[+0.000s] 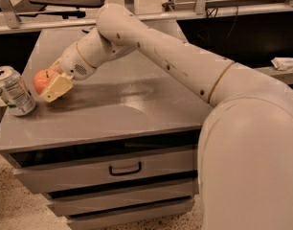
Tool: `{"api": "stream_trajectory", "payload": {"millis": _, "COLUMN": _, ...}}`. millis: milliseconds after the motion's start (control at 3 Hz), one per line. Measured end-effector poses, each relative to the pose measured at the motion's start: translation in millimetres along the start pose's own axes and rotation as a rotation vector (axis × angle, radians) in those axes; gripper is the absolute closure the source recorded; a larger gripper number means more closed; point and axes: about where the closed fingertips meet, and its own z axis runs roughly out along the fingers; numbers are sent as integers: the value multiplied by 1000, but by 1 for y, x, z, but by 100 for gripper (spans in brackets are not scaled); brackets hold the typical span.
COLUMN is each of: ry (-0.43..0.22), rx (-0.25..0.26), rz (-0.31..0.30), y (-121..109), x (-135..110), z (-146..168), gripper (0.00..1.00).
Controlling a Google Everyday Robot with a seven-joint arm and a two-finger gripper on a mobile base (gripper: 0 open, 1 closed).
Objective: Move apple near 7up can
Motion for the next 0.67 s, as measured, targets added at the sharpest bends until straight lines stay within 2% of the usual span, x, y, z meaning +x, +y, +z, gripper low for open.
{"api": "stream_trajectory", "payload": {"millis": 667, "ry": -2, "rx": -48, "rz": 11, "y": 9, "x": 3, "z": 4, "gripper": 38}}
